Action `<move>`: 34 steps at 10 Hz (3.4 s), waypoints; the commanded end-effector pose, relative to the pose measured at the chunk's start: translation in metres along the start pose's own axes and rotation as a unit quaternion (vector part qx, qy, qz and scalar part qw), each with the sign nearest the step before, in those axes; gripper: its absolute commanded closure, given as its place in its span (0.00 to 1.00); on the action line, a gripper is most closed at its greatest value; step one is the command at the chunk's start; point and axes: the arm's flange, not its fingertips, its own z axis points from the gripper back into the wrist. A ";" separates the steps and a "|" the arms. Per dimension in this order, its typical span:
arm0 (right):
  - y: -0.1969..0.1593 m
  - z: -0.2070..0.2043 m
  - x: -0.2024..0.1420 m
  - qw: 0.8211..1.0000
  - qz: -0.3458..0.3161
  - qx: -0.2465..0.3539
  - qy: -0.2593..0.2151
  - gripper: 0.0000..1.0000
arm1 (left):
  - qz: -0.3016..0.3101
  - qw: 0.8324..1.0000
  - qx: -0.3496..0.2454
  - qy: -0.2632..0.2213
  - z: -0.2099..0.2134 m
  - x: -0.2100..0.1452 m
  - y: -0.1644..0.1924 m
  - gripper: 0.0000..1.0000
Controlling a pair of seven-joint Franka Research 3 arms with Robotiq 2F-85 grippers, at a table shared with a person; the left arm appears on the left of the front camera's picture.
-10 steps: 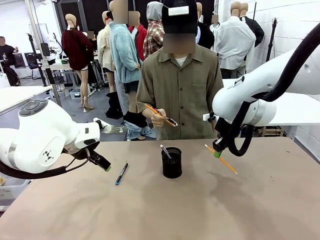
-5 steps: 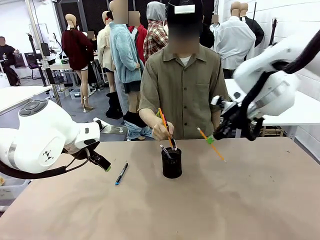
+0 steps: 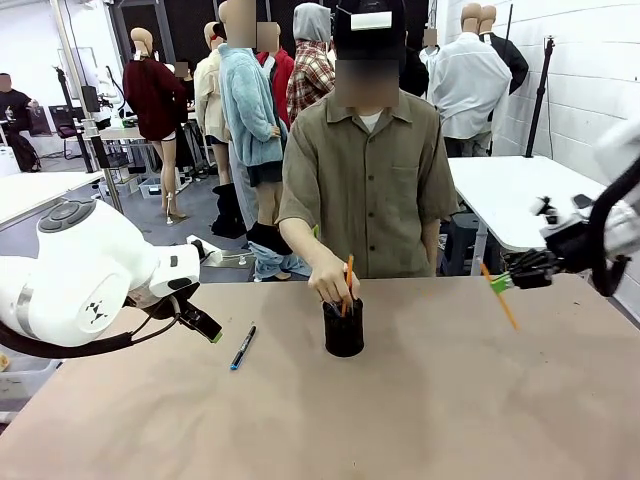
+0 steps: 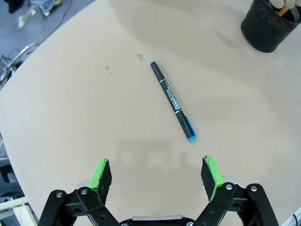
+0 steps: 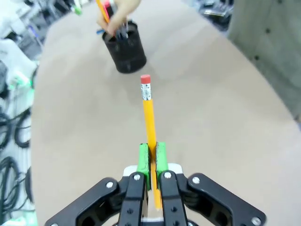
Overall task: Place the pens into the pen holder.
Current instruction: Pick up a writing instrument from the table and place it into the Pen holder.
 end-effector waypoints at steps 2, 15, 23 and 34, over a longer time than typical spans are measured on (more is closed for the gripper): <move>0.011 0.010 -0.017 0.994 0.022 -0.003 -0.111 1.00 | 0.003 1.000 0.000 -0.001 0.001 -0.001 0.002 0.00; 0.112 -0.119 0.209 0.959 0.087 -0.038 -0.266 1.00 | 0.003 1.000 0.000 -0.001 0.001 -0.001 0.002 0.00; 0.112 -0.215 0.201 0.979 0.019 -0.088 -0.185 1.00 | 0.003 1.000 0.000 -0.001 0.001 -0.001 0.002 0.00; 0.083 -0.267 0.164 0.988 -0.038 -0.090 -0.120 1.00 | 0.003 1.000 0.000 -0.001 0.001 -0.001 0.002 0.00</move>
